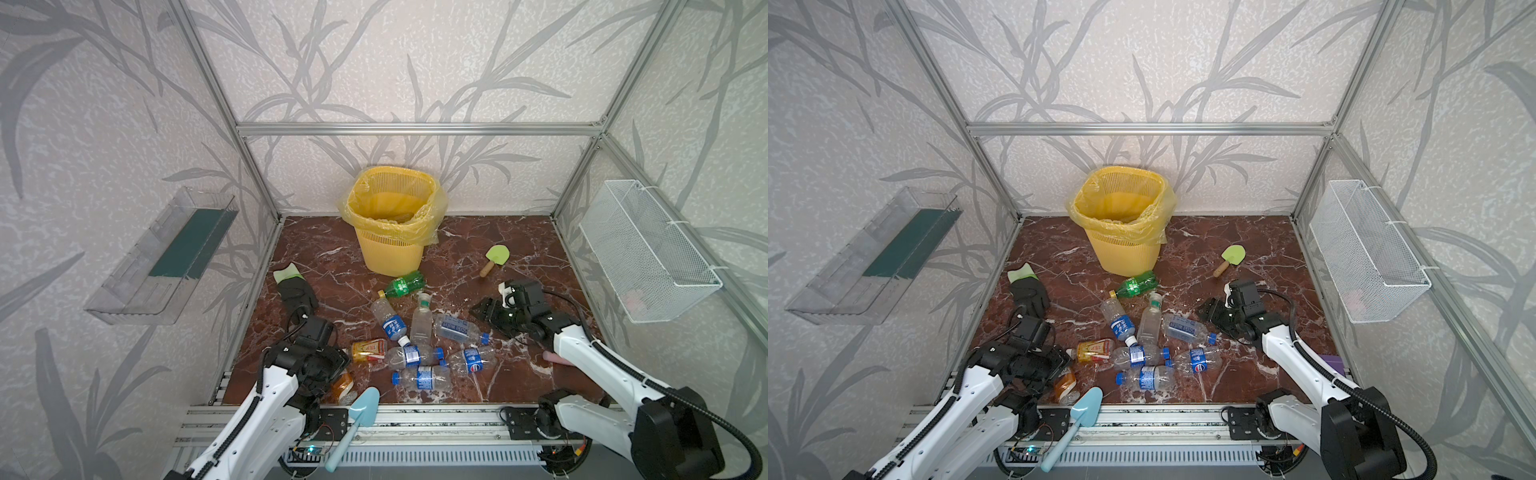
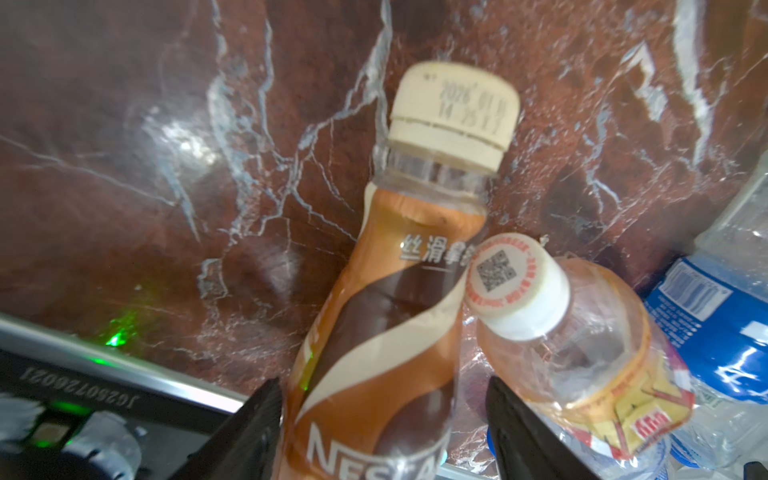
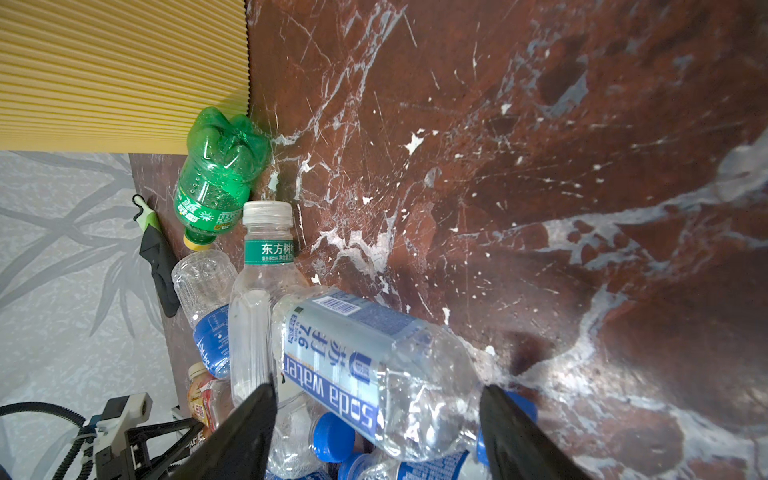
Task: Throw the plastic bottles in the bin
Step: 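Close the left gripper on the brown Nescafe bottle and lift it, then raise the held Nescafe bottle with the left gripper over the yellow bin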
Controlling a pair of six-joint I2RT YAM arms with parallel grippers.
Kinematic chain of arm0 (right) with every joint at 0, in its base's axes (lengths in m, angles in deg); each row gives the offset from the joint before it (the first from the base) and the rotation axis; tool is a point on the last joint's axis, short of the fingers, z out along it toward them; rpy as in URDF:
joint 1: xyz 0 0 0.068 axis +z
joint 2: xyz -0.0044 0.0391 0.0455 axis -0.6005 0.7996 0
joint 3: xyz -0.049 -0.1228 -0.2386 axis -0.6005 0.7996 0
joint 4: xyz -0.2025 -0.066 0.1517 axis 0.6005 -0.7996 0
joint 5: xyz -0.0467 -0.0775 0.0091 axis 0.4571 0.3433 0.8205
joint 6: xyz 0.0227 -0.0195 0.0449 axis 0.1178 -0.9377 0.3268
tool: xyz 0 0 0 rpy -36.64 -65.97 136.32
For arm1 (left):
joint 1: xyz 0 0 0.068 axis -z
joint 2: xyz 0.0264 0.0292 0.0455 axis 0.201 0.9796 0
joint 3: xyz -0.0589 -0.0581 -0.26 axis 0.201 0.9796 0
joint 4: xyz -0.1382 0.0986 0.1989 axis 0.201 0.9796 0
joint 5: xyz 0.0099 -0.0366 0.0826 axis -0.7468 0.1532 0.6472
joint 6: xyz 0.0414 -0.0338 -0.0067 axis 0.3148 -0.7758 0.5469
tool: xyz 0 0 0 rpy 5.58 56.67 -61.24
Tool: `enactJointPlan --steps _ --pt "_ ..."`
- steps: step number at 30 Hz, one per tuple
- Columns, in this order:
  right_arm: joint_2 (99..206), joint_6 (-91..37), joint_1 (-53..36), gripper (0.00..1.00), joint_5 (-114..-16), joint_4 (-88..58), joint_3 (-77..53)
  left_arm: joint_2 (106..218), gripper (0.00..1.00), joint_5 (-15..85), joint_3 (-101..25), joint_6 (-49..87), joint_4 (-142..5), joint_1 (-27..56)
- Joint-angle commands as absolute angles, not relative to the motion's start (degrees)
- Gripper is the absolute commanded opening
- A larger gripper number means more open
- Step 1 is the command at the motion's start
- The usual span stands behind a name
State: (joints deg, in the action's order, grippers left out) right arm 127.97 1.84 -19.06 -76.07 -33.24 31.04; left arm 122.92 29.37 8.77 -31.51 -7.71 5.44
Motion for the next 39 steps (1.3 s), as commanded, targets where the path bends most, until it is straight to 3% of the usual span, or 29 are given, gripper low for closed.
enactJointPlan --steps 1,4,12,32,35,39 --pt "127.27 2.27 -18.63 0.77 -75.24 -34.50 30.56 124.14 0.78 28.54 11.28 -33.87 -4.59 6.65" --pt "126.80 2.27 -18.54 0.76 -74.92 -34.87 30.50 125.11 0.75 28.30 12.02 -34.31 -6.06 7.26" --pt "125.88 2.36 -18.51 0.76 -74.22 -35.96 30.37 123.46 0.51 28.54 9.32 -35.09 -6.34 7.48" --pt "125.39 2.26 -18.45 0.75 -72.54 -37.78 29.89 124.21 0.50 32.12 0.02 -36.24 -26.46 5.93" --pt "125.42 2.52 -18.45 0.75 -72.48 -37.74 29.68 127.05 0.50 31.68 -6.85 -34.34 -28.55 5.08" --pt "125.37 2.58 -18.51 0.76 -72.13 -38.46 28.03 138.10 0.50 29.60 -25.44 -31.36 -31.81 3.67"
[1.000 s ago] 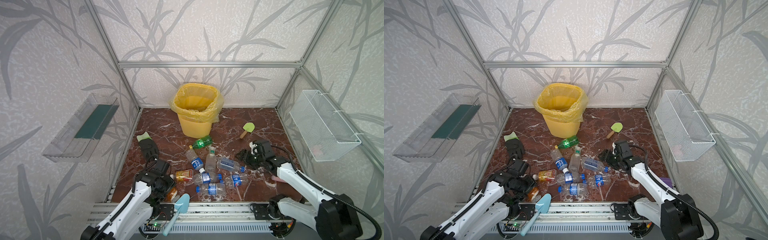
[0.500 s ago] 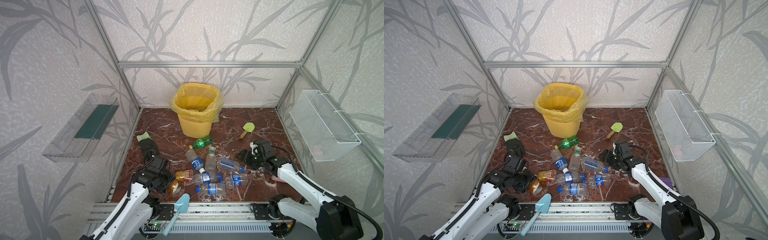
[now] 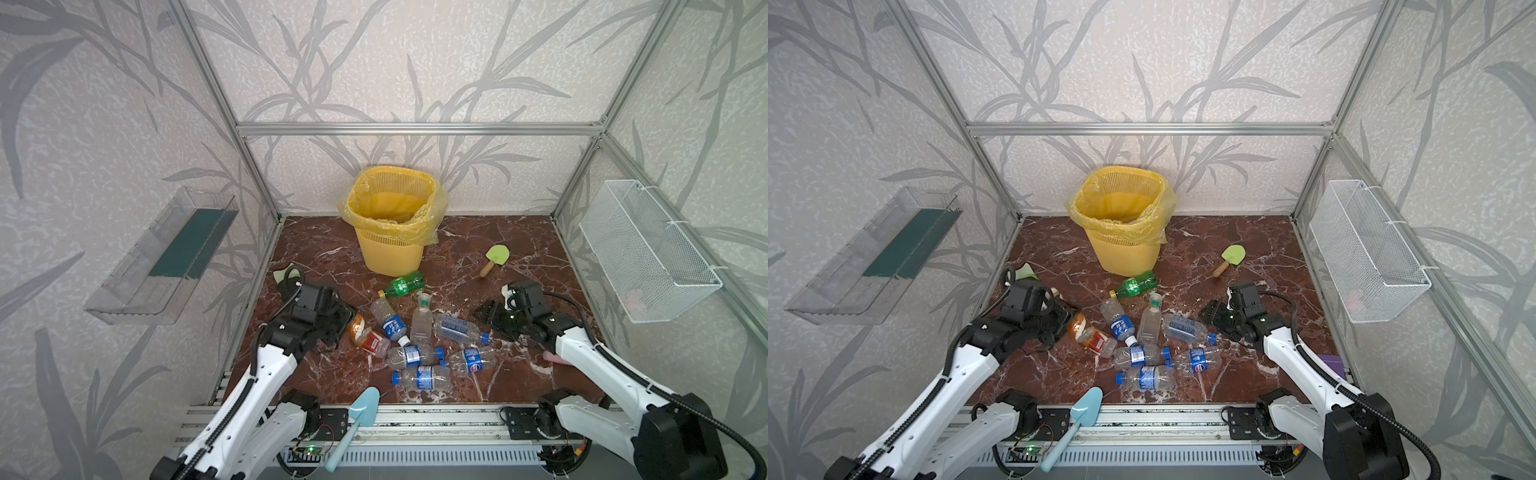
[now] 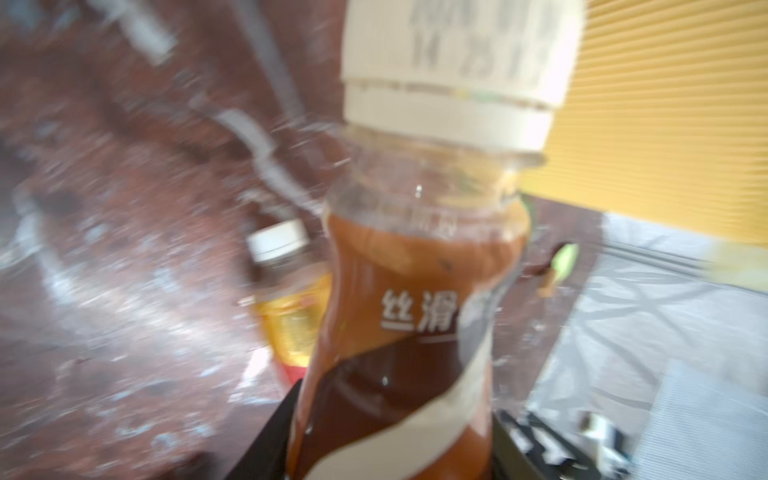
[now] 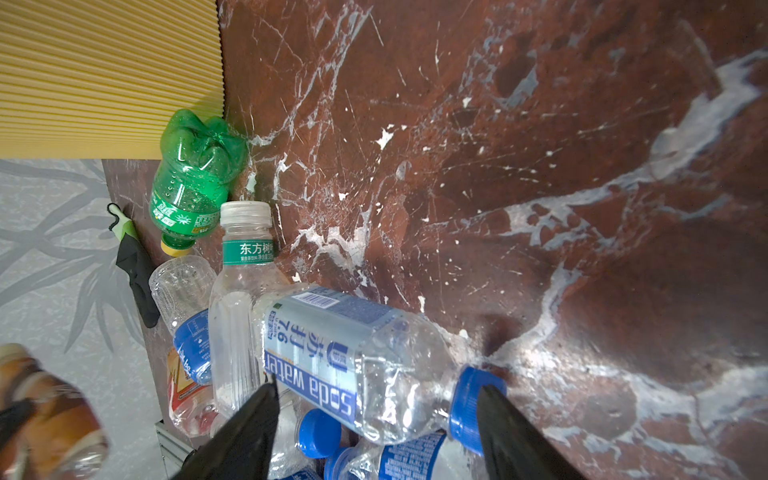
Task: Throw the plastic bottles in the bin
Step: 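Raise the held Nescafe bottle with the left gripper over the yellow bin, then open the left gripper to drop the bottle, then draw it back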
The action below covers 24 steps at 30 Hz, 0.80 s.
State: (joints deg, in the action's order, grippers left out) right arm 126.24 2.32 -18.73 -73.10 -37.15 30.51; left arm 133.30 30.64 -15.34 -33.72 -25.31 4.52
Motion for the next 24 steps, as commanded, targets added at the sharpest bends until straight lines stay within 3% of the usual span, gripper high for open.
enactJointPlan --steps 1,5,7,9,11,13,18,24 --pt "125.42 2.54 -18.50 0.76 -72.00 -38.71 27.47 142.36 0.50 29.10 -32.32 -30.60 -32.31 3.52" --pt "125.50 2.30 -18.79 0.76 -71.84 -40.03 24.86 163.73 0.54 28.32 -66.10 -26.18 -27.32 3.58" --pt "125.33 1.88 -18.90 0.76 -71.57 -41.14 23.41 175.90 0.71 30.30 -87.36 -24.56 -16.37 2.29" --pt "124.62 1.75 -19.01 0.76 -71.14 -41.85 23.16 185.42 0.87 25.64 -104.01 -22.94 -7.02 0.10" --pt "123.41 1.88 -19.23 0.77 -70.78 -42.32 23.90 189.66 0.95 27.47 -114.27 -20.10 2.48 0.20" --pt "121.92 2.45 -19.50 0.78 -70.27 -42.35 25.45 185.85 0.97 29.97 -110.12 -17.89 4.23 0.52" --pt "121.19 2.44 -19.92 0.78 -70.04 -41.96 27.77 155.77 0.97 35.89 -64.16 -19.21 -17.53 -2.37" --pt "122.40 0.46 -20.16 0.78 -70.16 -42.63 27.35 138.46 0.98 35.81 -40.40 -17.64 -19.36 -5.39"
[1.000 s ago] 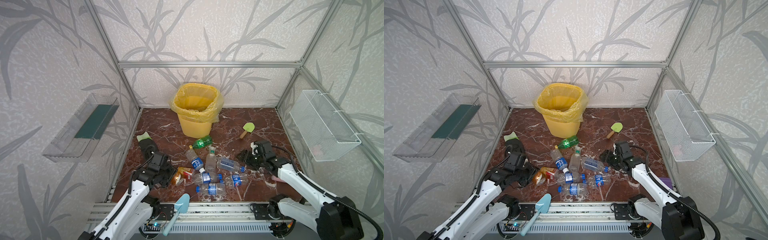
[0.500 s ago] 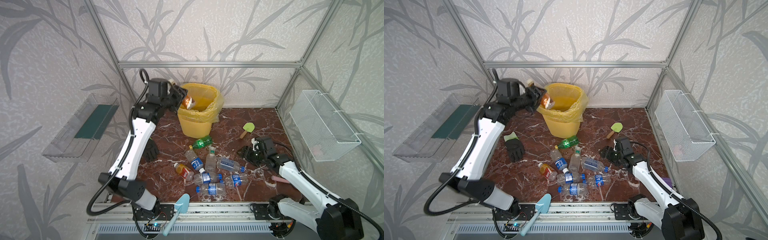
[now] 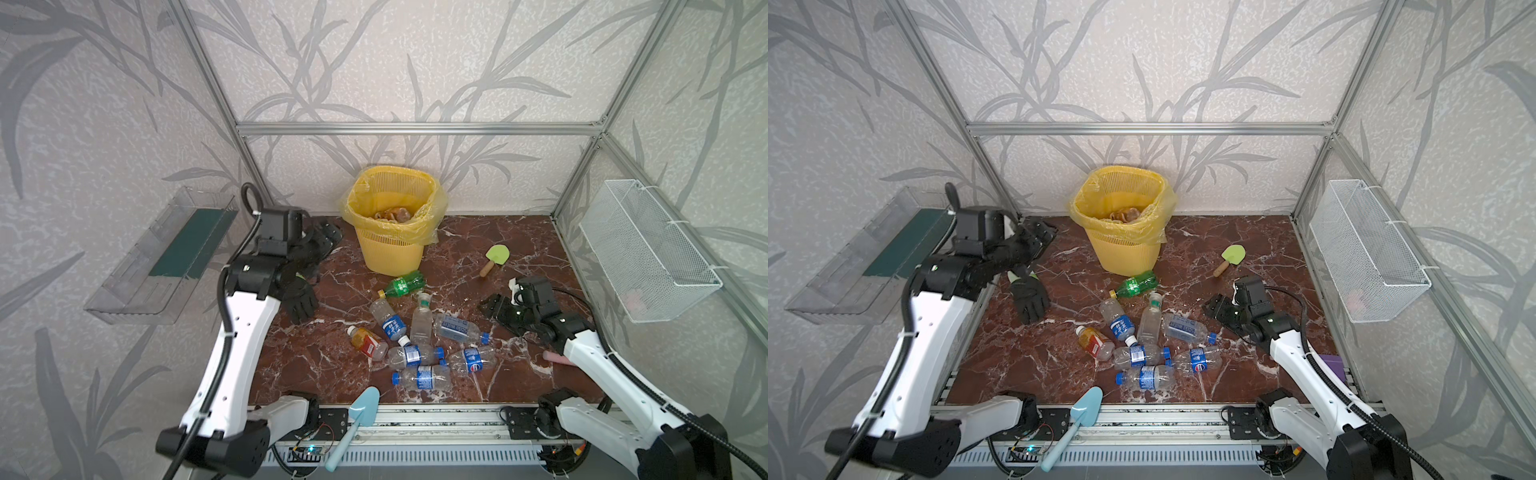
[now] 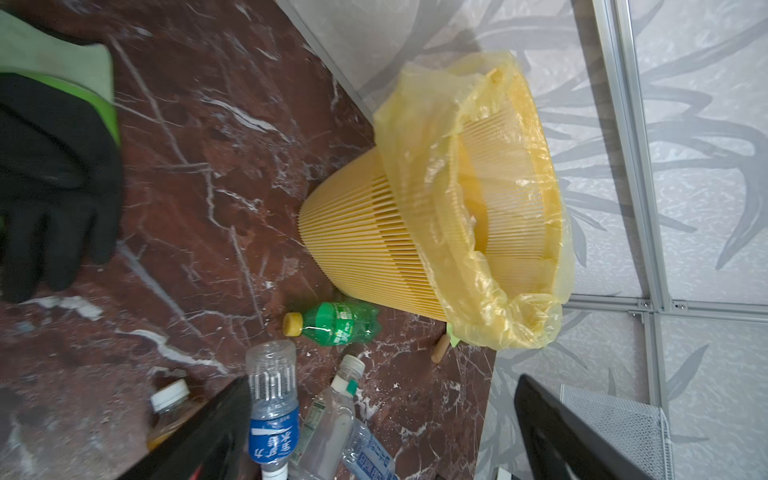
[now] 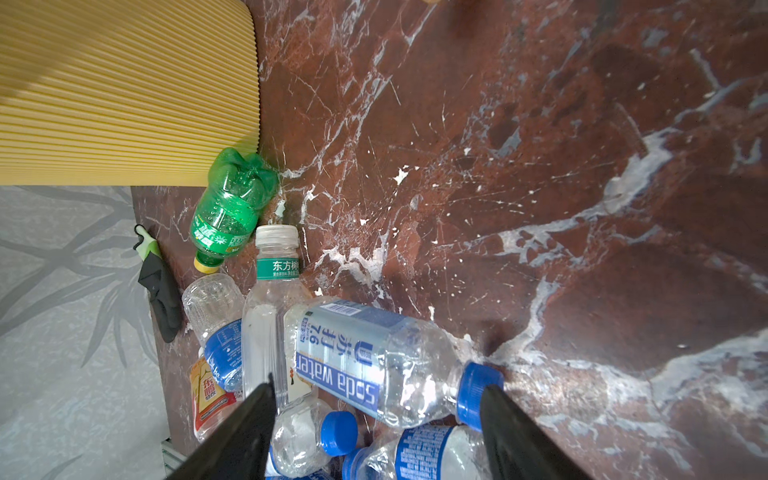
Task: Throw the plastic bottles in the bin
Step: 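Open the left gripper to drop the bottle, then draw it back, then lower the right gripper onto a clear crushed bottle and close it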
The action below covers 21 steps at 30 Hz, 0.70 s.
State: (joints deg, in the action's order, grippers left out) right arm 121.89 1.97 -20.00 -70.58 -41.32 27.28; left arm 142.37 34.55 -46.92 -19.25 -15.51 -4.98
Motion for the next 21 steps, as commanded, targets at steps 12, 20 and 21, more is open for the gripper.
enactJointPlan --steps 12,20,21 --pt "118.04 1.87 -17.92 0.81 -69.24 -48.30 27.77 126.08 0.98 33.80 -17.54 -19.92 -23.81 -5.88" --pt "112.40 11.23 -13.40 0.84 -64.27 -56.31 30.21 125.42 0.98 33.53 -12.22 -21.45 -25.45 -5.88" --pt "111.89 12.85 -12.67 0.84 -63.96 -56.67 30.81 125.47 0.98 33.48 -11.57 -21.59 -25.73 -5.94"
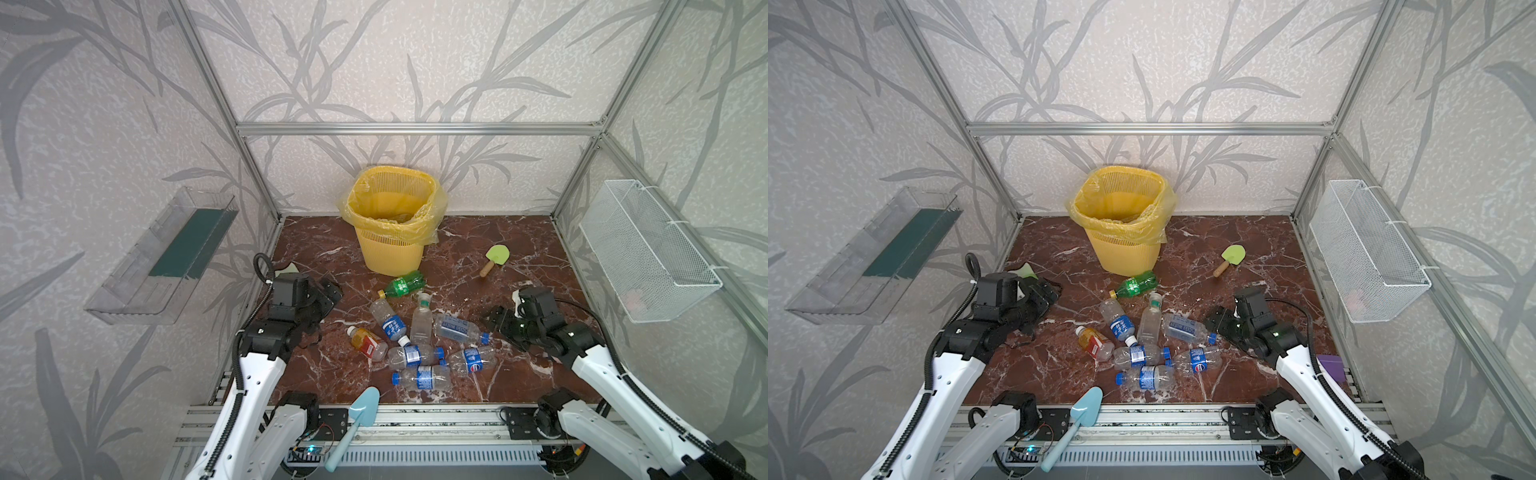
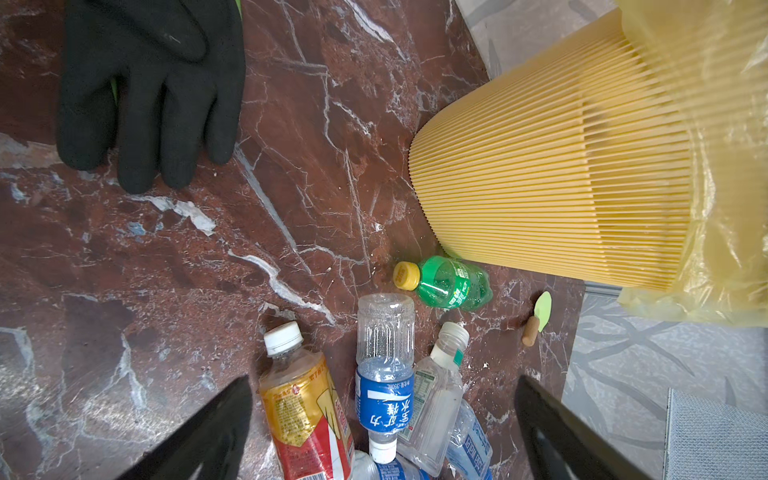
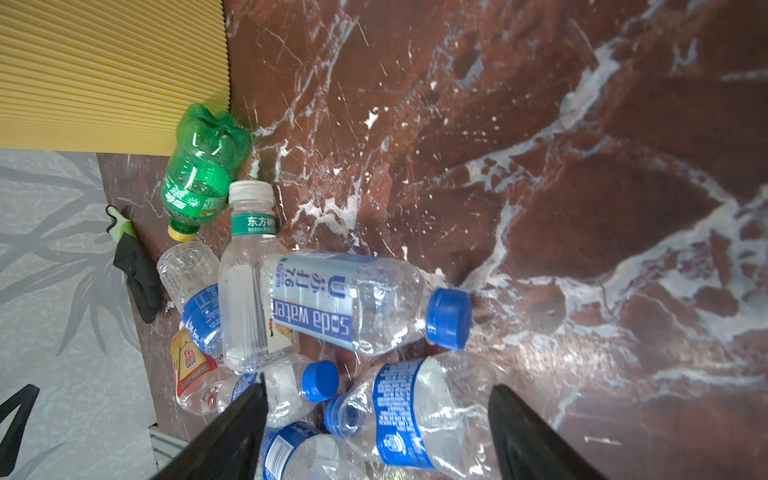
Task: Throw the plastic bottles in the bin
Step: 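Lower the right gripper onto a clear crushed bottle and close it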
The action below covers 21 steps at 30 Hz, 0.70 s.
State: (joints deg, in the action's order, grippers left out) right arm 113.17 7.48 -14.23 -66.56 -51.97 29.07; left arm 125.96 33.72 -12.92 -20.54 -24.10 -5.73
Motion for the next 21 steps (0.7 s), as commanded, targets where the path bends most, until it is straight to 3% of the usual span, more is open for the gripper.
enactJointPlan --steps 1,21 --pt "111.37 14.54 -11.98 0.84 -63.84 -56.77 31.47 125.57 0.98 33.42 -11.10 -21.78 -26.00 -5.93" --pt "111.16 40.06 3.44 0.84 -60.07 -49.55 39.76 124.96 0.98 33.46 -6.65 -22.21 -27.34 -5.92"
